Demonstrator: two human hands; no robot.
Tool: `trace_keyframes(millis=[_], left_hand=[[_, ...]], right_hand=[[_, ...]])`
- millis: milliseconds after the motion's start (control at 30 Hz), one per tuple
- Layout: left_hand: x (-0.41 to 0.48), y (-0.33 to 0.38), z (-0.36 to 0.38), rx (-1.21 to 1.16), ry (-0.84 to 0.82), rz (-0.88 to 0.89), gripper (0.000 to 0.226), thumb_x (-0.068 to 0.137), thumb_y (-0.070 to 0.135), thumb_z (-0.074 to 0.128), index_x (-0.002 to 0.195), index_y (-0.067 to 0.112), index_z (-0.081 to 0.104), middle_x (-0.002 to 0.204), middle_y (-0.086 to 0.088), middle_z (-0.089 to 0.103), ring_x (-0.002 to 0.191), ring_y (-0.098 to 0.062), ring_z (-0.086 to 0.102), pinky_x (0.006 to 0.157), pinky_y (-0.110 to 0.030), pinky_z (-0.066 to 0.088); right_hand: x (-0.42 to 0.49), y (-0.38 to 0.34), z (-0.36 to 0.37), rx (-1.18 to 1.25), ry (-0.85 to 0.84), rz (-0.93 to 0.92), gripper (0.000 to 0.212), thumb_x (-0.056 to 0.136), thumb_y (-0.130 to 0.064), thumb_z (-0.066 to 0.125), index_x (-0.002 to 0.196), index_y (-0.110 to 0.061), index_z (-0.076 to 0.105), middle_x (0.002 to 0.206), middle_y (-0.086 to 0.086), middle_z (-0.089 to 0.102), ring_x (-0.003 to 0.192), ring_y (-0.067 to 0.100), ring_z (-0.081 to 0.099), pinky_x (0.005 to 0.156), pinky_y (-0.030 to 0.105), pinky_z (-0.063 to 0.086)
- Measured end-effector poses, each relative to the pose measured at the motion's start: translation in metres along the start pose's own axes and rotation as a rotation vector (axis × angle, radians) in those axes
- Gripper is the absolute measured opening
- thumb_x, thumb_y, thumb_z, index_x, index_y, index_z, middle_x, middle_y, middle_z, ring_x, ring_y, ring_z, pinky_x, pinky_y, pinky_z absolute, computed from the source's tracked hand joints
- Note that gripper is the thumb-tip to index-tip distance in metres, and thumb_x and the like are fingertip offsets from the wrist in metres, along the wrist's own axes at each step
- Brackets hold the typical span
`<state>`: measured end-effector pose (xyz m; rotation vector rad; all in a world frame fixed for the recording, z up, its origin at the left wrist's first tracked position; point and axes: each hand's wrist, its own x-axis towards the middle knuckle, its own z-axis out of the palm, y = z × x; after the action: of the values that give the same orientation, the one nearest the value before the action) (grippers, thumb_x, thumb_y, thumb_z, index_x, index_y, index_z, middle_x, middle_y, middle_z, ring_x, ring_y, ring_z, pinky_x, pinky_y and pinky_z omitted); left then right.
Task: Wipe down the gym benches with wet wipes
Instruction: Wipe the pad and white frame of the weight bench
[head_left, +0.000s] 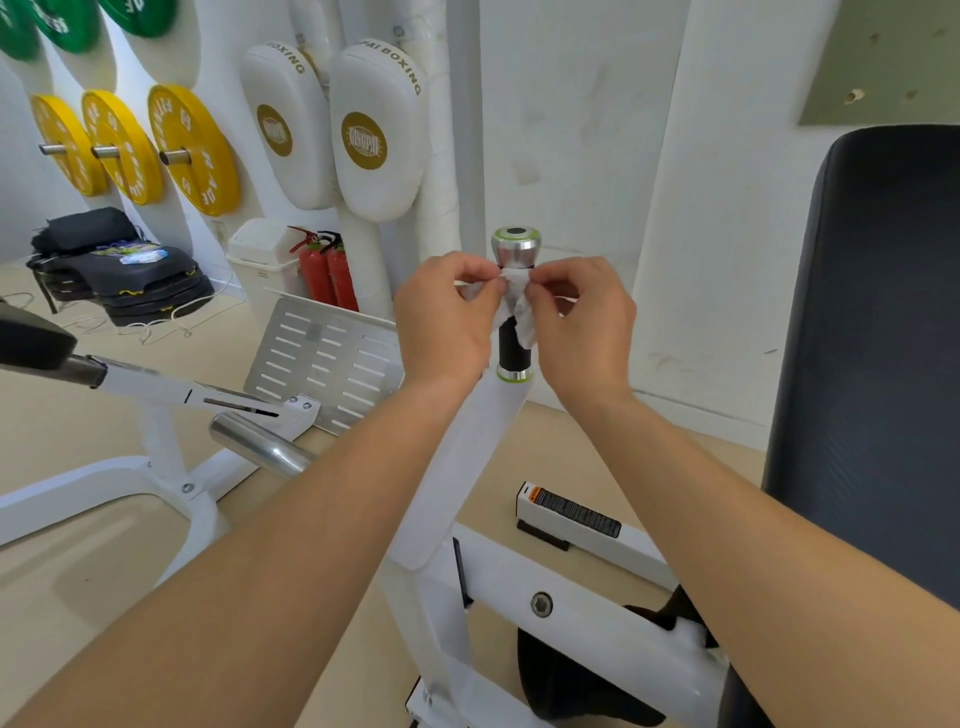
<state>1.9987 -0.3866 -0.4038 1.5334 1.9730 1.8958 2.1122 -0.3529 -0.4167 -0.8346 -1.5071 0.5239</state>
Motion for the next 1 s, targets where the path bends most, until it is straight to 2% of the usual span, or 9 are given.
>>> trace_keyframes(millis=[67, 133, 233, 333, 433, 533, 633, 767, 1000], left_hand=[[-0.002, -0.005, 0.000, 0.094, 0.010, 0.014, 0.003, 0.088, 0.026, 0.074, 0.090, 0.026, 0.075, 0.094, 0.010, 0.069, 0.079, -0.002, 0.060, 0.071, -0.011, 0.043], [-0.006, -0.008, 0.000, 0.122, 0.000, 0.008, 0.002, 0.088, 0.026, 0.074, 0.088, 0.029, 0.074, 0.089, 0.012, 0.068, 0.078, -0.003, 0.060, 0.073, -0.017, 0.046], [-0.009, -0.010, 0.002, 0.047, -0.036, -0.044, 0.004, 0.088, 0.021, 0.074, 0.087, 0.024, 0.076, 0.079, 0.016, 0.070, 0.075, 0.002, 0.064, 0.076, -0.018, 0.052], [-0.012, -0.007, 0.001, -0.046, -0.059, -0.090, 0.010, 0.090, 0.025, 0.073, 0.095, 0.019, 0.080, 0.084, 0.011, 0.075, 0.078, -0.001, 0.069, 0.078, -0.020, 0.056], [-0.014, -0.007, 0.002, -0.093, -0.071, -0.110, 0.015, 0.087, 0.030, 0.076, 0.096, 0.019, 0.079, 0.084, 0.010, 0.075, 0.079, 0.001, 0.070, 0.076, -0.016, 0.055], [-0.010, -0.007, 0.003, -0.082, -0.060, -0.124, 0.013, 0.083, 0.027, 0.081, 0.090, 0.017, 0.077, 0.080, 0.010, 0.073, 0.074, 0.004, 0.067, 0.070, -0.009, 0.050], [-0.006, 0.000, 0.002, -0.061, -0.040, -0.097, 0.010, 0.083, 0.023, 0.082, 0.085, 0.015, 0.078, 0.078, 0.008, 0.074, 0.072, -0.001, 0.068, 0.071, -0.014, 0.052], [0.005, 0.013, -0.001, -0.097, 0.042, -0.039, 0.011, 0.082, 0.019, 0.082, 0.077, 0.022, 0.073, 0.071, 0.015, 0.069, 0.065, 0.004, 0.063, 0.067, -0.010, 0.049], [0.005, -0.002, -0.001, -0.040, -0.055, -0.033, 0.005, 0.084, 0.020, 0.081, 0.083, 0.018, 0.077, 0.076, 0.009, 0.072, 0.072, -0.005, 0.068, 0.072, -0.016, 0.053]], right_hand=[[-0.002, 0.004, 0.002, 0.002, -0.008, 0.045, 0.021, 0.091, -0.005, 0.066, 0.088, -0.025, 0.065, 0.094, -0.005, 0.066, 0.084, 0.007, 0.065, 0.079, 0.025, 0.054], [-0.004, 0.008, 0.002, -0.004, -0.026, 0.092, 0.017, 0.092, -0.007, 0.065, 0.090, -0.024, 0.066, 0.093, -0.005, 0.070, 0.084, 0.007, 0.066, 0.078, 0.025, 0.055], [-0.009, 0.012, -0.001, -0.014, -0.059, 0.135, 0.015, 0.092, -0.010, 0.066, 0.089, -0.024, 0.067, 0.086, -0.013, 0.069, 0.080, 0.001, 0.067, 0.072, 0.017, 0.052], [-0.009, 0.010, -0.006, 0.038, -0.083, 0.173, 0.005, 0.091, -0.017, 0.069, 0.088, -0.021, 0.072, 0.081, -0.018, 0.069, 0.077, -0.006, 0.066, 0.067, 0.007, 0.047], [-0.004, 0.008, -0.008, 0.082, -0.101, 0.210, 0.008, 0.086, -0.025, 0.078, 0.087, -0.018, 0.075, 0.081, -0.013, 0.073, 0.079, -0.002, 0.068, 0.072, 0.012, 0.052], [0.002, 0.009, -0.008, 0.082, -0.116, 0.251, 0.007, 0.084, -0.017, 0.079, 0.084, -0.021, 0.073, 0.080, -0.010, 0.073, 0.077, 0.003, 0.069, 0.074, 0.018, 0.054], [0.009, 0.006, -0.009, 0.059, -0.125, 0.255, 0.013, 0.084, -0.013, 0.077, 0.079, -0.023, 0.072, 0.077, -0.011, 0.072, 0.072, 0.000, 0.067, 0.070, 0.016, 0.052], [0.023, -0.007, -0.009, 0.098, -0.053, 0.192, 0.013, 0.086, -0.009, 0.074, 0.079, -0.020, 0.072, 0.074, -0.012, 0.070, 0.067, -0.004, 0.064, 0.066, 0.011, 0.049], [0.015, 0.008, -0.007, 0.063, -0.097, 0.212, 0.012, 0.088, -0.010, 0.073, 0.083, -0.020, 0.071, 0.077, -0.013, 0.069, 0.066, -0.008, 0.061, 0.065, 0.005, 0.044]])
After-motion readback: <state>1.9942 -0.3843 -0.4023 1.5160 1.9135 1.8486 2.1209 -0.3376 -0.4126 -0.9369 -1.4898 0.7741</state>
